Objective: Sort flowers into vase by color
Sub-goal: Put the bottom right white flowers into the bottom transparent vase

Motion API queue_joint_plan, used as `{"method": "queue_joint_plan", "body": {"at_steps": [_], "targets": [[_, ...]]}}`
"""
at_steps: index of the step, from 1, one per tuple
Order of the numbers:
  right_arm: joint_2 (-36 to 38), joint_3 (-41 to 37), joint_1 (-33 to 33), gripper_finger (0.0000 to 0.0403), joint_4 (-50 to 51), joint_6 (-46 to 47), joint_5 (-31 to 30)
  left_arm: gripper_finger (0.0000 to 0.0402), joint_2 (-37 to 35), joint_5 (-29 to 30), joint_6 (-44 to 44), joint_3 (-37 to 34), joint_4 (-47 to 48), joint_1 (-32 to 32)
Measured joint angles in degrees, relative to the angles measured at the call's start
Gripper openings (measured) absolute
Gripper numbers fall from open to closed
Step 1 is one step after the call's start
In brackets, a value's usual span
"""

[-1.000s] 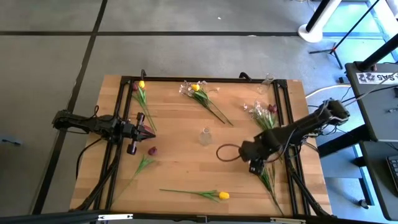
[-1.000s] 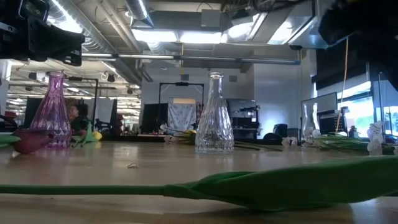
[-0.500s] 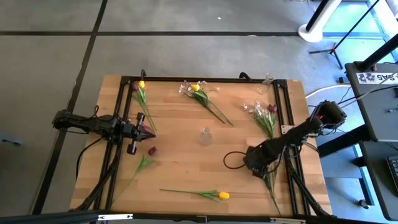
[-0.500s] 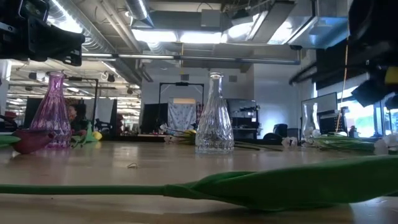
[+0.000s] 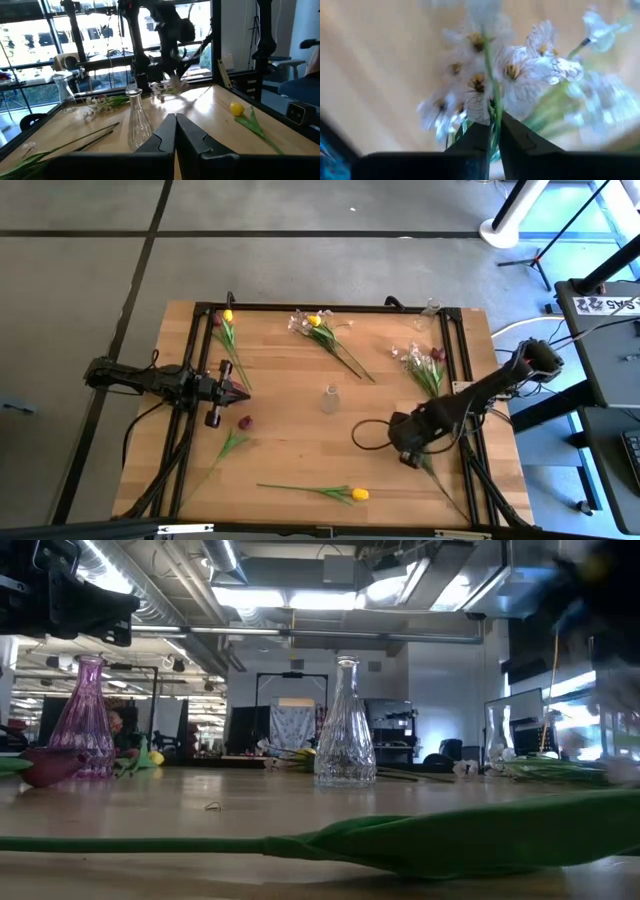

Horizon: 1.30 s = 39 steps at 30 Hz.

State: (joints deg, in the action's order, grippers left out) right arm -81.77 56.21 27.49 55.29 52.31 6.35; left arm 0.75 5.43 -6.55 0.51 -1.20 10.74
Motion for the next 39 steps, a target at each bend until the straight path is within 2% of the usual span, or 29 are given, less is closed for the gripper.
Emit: {"method": "queue_joint_plan", "body": {"at_steps": [4,10,13,16,19,22,28,39], "targets": [[1.58,8.14,-2.42,0.0011,0.0,-5.29,-4.47,0.0,0.0,0.02,1.5,-0.09,-2.33,0.0],[4.43,18.95,-6.79,0.0015,-0.02,-18.44,-17.88,0.0,-0.02,-0.35,23.6,-0.04,-18.87,0.0],[6.04,24.28,-8.25,0.0014,-2.17,-26.22,-26.58,0.0,-0.01,0.9,31.86,-0.04,-25.3,0.0],[7.31,29.29,-9.1,0.0005,-7.6,-35.54,-34.57,0.0,-0.02,1.97,35.08,-0.02,-28.95,0.0],[7.46,33.43,-10.74,0.0007,-12.25,-43.49,-38.64,0.0,-0.01,1.97,35.44,-0.04,-29.94,0.0],[7.44,35.93,-12.86,0.0007,-16.25,-47.44,-39.27,0.0,0.0,1.44,36.79,-0.04,-29.87,0.0],[7.29,36.59,-14.87,0.0005,-22.69,-51.41,-35.6,0.0,0.0,0.9,41.57,-0.04,-30.24,0.01],[3.98,36.64,-14.8,0.0004,-22.0,-52.78,-36.7,0.0,0.0,0.9,40.53,-0.04,-30.11,0.01]]}}
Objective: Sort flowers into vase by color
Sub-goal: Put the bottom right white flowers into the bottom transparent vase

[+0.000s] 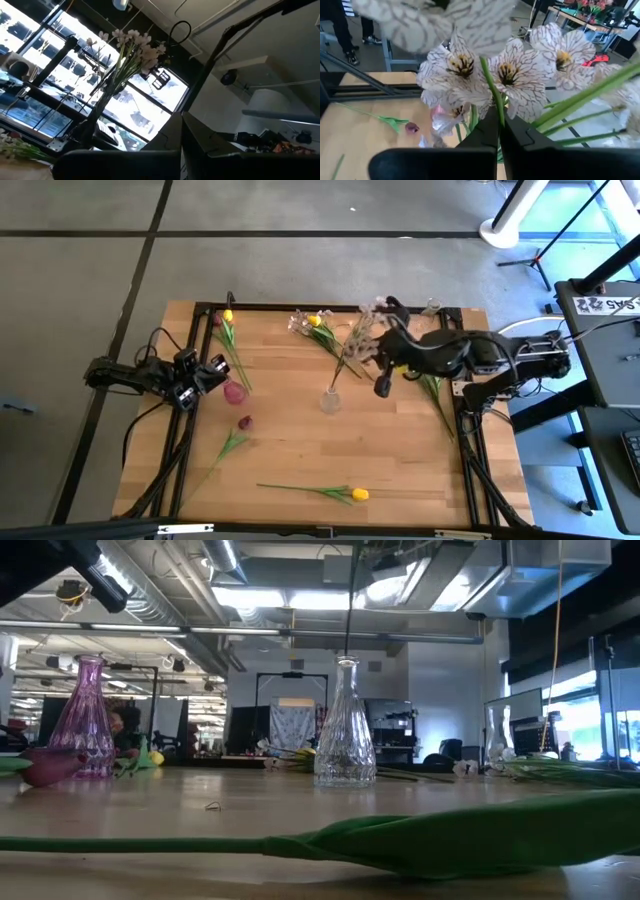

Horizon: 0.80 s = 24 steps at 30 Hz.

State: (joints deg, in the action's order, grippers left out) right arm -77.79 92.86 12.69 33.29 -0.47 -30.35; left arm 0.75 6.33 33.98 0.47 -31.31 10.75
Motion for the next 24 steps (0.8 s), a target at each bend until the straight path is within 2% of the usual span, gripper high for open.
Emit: {"method": "queue_joint_plan", "body": {"at_steps": [8,15,21,24], "targets": [[-2.64,0.0,0.02,0.0005,0.57,-1.35,0.76,0.0,0.0,0.0,0.26,0.01,-0.16,0.01],[-5.18,0.0,0.02,0.0014,4.88,-1.45,2.29,0.0,0.0,0.0,0.28,0.02,-0.22,0.01],[-7.64,-0.02,-0.05,0.0091,7.44,-1.32,3.37,0.0,0.0,0.0,0.31,0.02,-0.25,0.01],[-7.61,-0.02,-1.32,0.0138,9.15,0.4,8.61,0.0,0.0,0.0,0.33,0.02,-0.48,-0.01]]}}
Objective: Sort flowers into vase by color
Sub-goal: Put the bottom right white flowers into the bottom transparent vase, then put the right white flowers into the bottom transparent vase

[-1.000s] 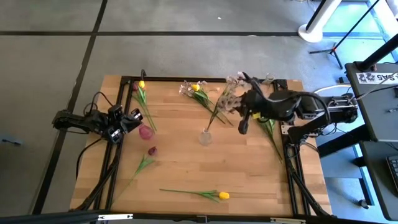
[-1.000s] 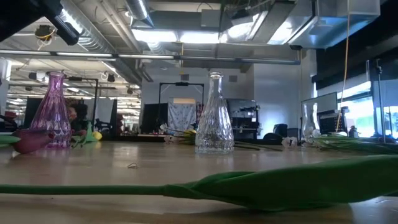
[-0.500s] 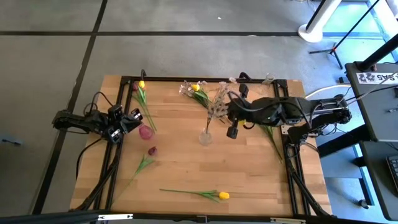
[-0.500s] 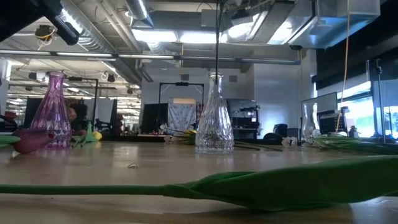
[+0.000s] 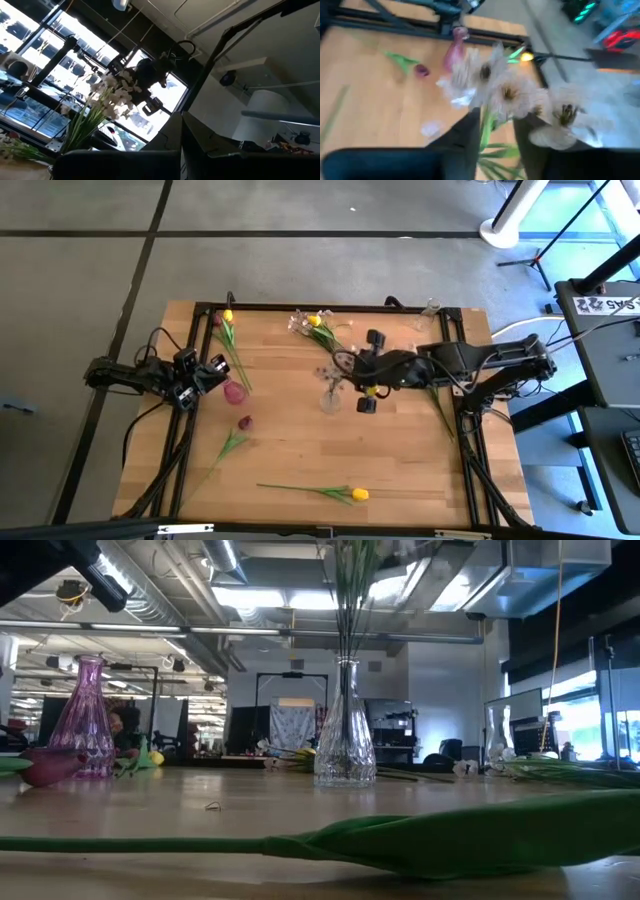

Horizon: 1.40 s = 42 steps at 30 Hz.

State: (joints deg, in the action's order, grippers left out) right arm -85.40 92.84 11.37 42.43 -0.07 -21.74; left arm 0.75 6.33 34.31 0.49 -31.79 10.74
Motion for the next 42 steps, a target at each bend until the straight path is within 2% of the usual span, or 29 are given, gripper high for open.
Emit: {"method": "queue_joint_plan", "body": {"at_steps": [4,8,13,19,25,28,32,37,42], "targets": [[1.72,-0.04,-2.23,0.0195,5.69,4.4,9.04,0.0,0.0,0.02,0.02,0.0,-0.03,0.01],[3.97,-0.02,-2.55,0.0239,12.99,7.68,12.35,0.0,0.0,0.42,0.02,0.0,-0.15,0.02],[7.78,0.06,-2.36,0.0267,23.72,12.57,12.31,0.0,0.0,1.4,-0.11,0.0,-0.17,0.0],[8.36,-1.0,-3.45,0.027,48.2,27.71,8.19,0.0,0.0,2.03,-0.37,0.0,-0.07,0.0],[9.56,-15.56,-12.25,0.0265,44.4,28.57,12.35,0.0,0.0,2.62,-0.42,0.0,0.04,0.0],[9.33,-24.77,-20.11,0.0252,42.45,22.57,13.94,0.0,0.0,3.04,-0.42,0.0,0.04,0.0],[9.37,-35.26,-30.32,0.023,29.61,14.42,15.4,0.0,0.0,3.85,-0.42,0.0,0.07,0.0],[7.55,-42.78,-40.15,0.0203,15.11,8.88,16.36,0.0,-0.01,5.29,-0.06,0.0,0.03,0.0],[3.22,-44.96,-44.93,0.0169,4.63,7.68,16.68,0.0,0.0,7.7,-0.02,0.0,0.02,0.0]]}}
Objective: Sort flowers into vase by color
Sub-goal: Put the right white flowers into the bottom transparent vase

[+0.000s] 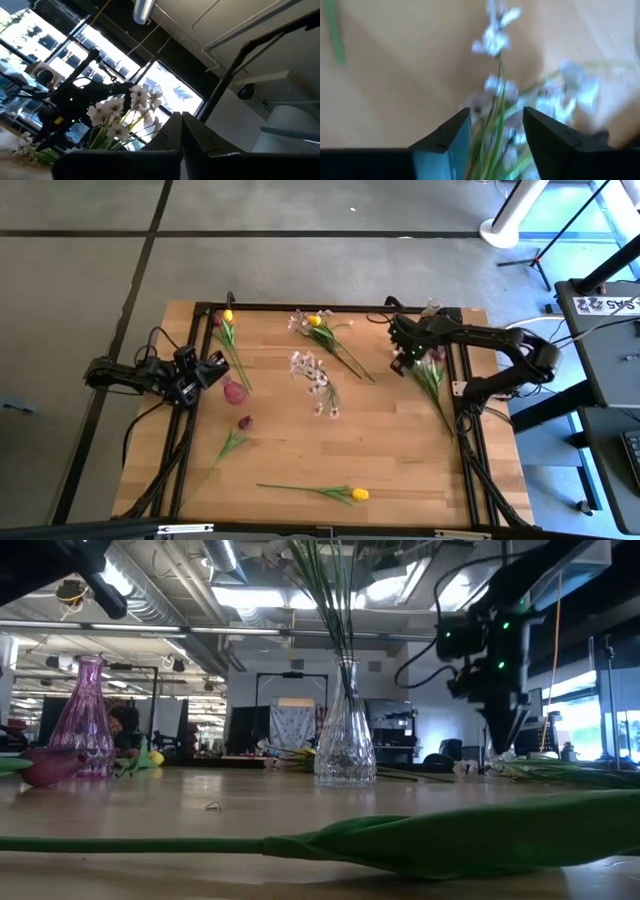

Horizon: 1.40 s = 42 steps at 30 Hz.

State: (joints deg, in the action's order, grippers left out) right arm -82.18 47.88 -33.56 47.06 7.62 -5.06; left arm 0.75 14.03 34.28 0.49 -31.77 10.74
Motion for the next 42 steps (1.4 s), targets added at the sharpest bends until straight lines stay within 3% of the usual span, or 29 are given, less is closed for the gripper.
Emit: {"method": "queue_joint_plan", "body": {"at_steps": [9,16,23,32,36,42], "targets": [[-8.12,-0.04,-0.2,0.0085,0.0,-0.19,-1.35,0.0,0.0,1.87,-0.11,0.0,0.0,0.02],[-8.3,0.3,-0.17,0.0008,-0.46,-0.39,-2.42,0.0,0.0,1.41,0.1,0.0,0.0,0.02],[-6.22,8.35,2.88,0.0005,2.78,1.06,-2.01,0.0,0.0,1.31,0.55,0.0,0.0,0.04],[3.53,31.79,15.32,0.0004,4.86,0.69,-7.09,0.0,-0.02,1.32,1.2,0.0,0.02,0.04],[7.02,38.98,23.27,0.0002,-1.59,-0.47,-11.57,0.0,0.0,1.32,1.22,0.0,0.0,0.04],[10.17,39.68,33.32,0.0002,-16.49,-4.5,-18.8,0.0,0.0,1.32,1.3,0.0,0.02,0.04]]}}
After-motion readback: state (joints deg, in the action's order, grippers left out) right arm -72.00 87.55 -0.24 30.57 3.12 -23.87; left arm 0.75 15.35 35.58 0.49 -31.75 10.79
